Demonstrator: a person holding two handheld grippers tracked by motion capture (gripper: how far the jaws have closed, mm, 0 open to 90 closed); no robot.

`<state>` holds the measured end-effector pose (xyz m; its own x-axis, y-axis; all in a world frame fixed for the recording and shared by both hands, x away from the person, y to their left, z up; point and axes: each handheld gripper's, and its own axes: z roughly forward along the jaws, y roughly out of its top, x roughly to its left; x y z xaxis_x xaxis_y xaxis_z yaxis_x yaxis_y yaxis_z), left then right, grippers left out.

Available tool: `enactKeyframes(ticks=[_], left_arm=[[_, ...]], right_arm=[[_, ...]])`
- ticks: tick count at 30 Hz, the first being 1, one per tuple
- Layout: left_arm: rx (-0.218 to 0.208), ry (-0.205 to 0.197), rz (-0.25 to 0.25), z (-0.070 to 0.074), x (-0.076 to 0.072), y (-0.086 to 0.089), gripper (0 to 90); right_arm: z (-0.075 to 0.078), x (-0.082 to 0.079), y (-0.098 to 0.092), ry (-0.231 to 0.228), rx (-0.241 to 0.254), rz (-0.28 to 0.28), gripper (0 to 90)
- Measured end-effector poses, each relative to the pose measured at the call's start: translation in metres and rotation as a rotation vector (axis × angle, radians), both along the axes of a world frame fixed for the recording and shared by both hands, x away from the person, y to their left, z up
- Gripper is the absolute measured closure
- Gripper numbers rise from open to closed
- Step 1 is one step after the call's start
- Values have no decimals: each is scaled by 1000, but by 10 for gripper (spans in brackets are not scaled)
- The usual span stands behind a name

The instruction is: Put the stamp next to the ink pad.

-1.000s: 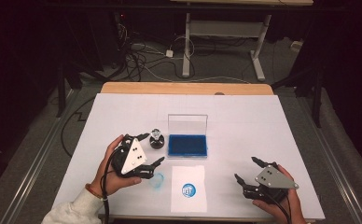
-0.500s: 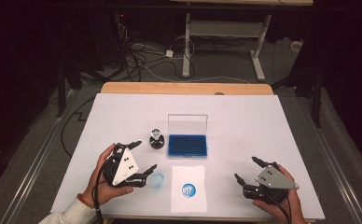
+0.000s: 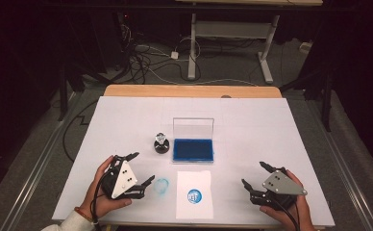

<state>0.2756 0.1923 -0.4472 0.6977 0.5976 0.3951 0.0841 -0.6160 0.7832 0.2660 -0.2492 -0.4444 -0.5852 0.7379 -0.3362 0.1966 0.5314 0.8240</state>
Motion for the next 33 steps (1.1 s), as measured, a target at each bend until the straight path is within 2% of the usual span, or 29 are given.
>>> enactKeyframes(ticks=[5,11,14,16,21,25,28,33], left_arm=[[11,19,18,-12,-3,6,158],[0,71,34,-24,-6,17,159],[11,97,44,-28,-6,21,159],[0,123,54,-32,-6,23,159],[35,176,60,-41,-5,25,159],[23,178,66,-41,-6,25,159],[32,184,67,-42,-7,25,159],[27,171,72,-40,-8,26,159]], right_arm=[[0,0,0,6,-1,-8,228],[1,-2,3,1,-7,-10,228],[1,-1,3,1,-11,-16,228],[0,-1,2,3,-13,-17,228],[-2,0,1,11,-17,-20,228],[-1,1,0,8,-12,-20,228],[0,1,1,5,-4,-17,228],[0,2,1,7,-8,-10,228]])
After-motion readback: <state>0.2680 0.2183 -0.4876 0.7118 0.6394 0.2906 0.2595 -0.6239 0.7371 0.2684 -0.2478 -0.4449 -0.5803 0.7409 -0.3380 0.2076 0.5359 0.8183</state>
